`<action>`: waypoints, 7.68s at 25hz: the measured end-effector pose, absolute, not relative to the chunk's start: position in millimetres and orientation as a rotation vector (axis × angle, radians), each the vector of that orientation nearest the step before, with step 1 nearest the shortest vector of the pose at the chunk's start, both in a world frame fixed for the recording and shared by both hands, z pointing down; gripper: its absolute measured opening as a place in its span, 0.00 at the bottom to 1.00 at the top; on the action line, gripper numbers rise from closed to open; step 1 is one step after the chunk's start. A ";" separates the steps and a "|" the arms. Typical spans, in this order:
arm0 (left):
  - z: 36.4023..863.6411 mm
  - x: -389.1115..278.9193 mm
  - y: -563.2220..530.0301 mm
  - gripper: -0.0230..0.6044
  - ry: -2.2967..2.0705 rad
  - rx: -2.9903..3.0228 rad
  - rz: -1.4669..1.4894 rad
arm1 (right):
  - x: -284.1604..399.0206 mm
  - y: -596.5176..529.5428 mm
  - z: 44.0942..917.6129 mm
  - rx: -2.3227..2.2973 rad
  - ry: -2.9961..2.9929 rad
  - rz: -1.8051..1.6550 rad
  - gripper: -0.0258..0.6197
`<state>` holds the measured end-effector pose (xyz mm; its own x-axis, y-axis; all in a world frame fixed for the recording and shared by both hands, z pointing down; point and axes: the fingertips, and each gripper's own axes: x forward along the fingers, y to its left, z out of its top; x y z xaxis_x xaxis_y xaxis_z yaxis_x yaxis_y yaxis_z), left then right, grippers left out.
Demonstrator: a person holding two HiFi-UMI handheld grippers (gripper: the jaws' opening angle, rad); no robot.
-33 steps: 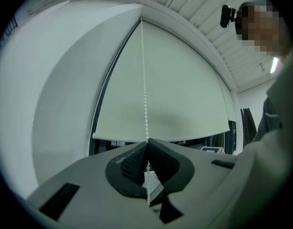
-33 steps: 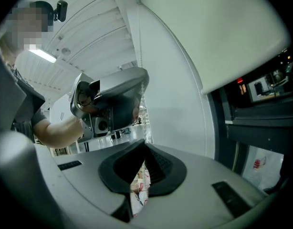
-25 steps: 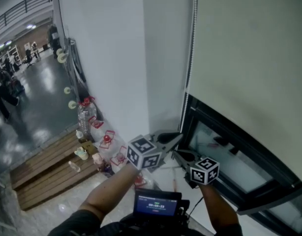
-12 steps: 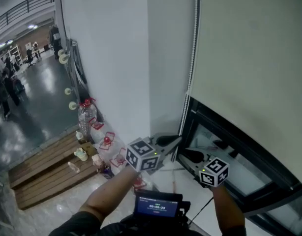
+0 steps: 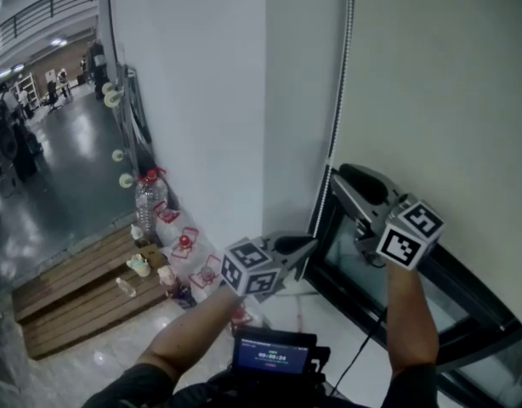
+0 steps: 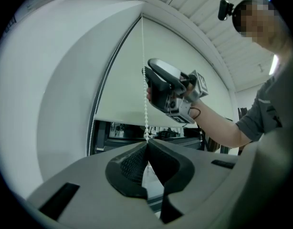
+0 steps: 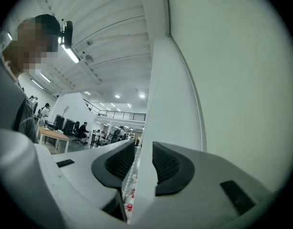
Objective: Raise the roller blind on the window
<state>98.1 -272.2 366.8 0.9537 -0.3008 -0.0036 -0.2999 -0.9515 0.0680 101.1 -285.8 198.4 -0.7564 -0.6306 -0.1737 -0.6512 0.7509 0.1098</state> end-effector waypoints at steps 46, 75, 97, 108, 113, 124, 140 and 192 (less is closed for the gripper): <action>512.7 87.9 -285.1 0.03 -0.424 2.841 0.156 | 84.4 -302.4 310.6 -1.067 2.901 -0.004 0.05; 175.7 103.2 -313.8 0.07 -0.499 3.142 -0.293 | 93.6 -298.9 316.8 -1.084 2.885 -0.005 0.05; 196.7 96.6 -310.0 0.03 -0.519 3.167 -0.287 | 79.7 -299.1 334.6 -1.074 2.903 -0.082 0.05; 258.1 97.7 -302.5 0.03 -0.479 3.136 -0.225 | 79.6 -291.9 388.5 -1.110 2.932 -0.231 0.05; 288.9 94.2 -296.7 0.03 -0.472 3.103 -0.204 | 75.1 -286.3 418.5 -1.117 2.955 -0.304 0.05; 343.6 91.0 -290.6 0.03 -0.505 3.073 -0.111 | 70.8 -280.5 470.6 -1.155 2.998 -0.425 0.05; 339.0 82.0 -284.8 0.03 -0.494 3.068 -0.156 | 100.1 -282.2 237.8 -1.092 2.860 0.089 0.19; 361.4 88.0 -283.0 0.03 -0.476 3.042 -0.130 | 77.5 -309.7 179.9 -0.987 2.776 0.140 0.06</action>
<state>88.0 -283.0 361.4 0.9488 -0.3072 -0.0742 -0.3021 -0.9505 0.0722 77.5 -309.7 179.9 -0.7595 -0.6153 -0.2111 -0.6334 0.7734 0.0247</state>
